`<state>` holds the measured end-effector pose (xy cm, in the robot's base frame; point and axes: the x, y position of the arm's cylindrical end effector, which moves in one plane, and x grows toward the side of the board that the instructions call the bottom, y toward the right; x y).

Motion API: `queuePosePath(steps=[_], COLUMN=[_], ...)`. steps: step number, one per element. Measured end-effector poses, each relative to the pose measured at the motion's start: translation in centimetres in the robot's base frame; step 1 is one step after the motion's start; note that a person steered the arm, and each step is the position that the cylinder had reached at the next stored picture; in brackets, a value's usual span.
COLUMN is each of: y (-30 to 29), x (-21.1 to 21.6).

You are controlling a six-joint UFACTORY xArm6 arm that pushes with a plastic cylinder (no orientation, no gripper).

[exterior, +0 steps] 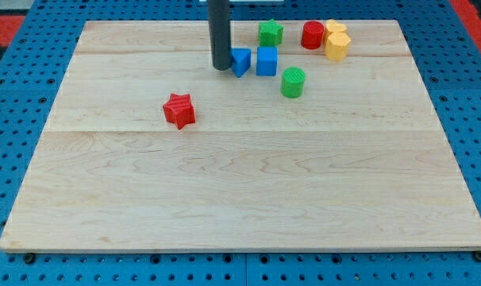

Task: Put your hand to the bottom of the red star

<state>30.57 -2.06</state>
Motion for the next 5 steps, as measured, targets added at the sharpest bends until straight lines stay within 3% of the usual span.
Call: queuePosePath(steps=[1, 4, 5], y=[4.0, -2.2, -2.2], x=[0.1, 4.9, 8.8])
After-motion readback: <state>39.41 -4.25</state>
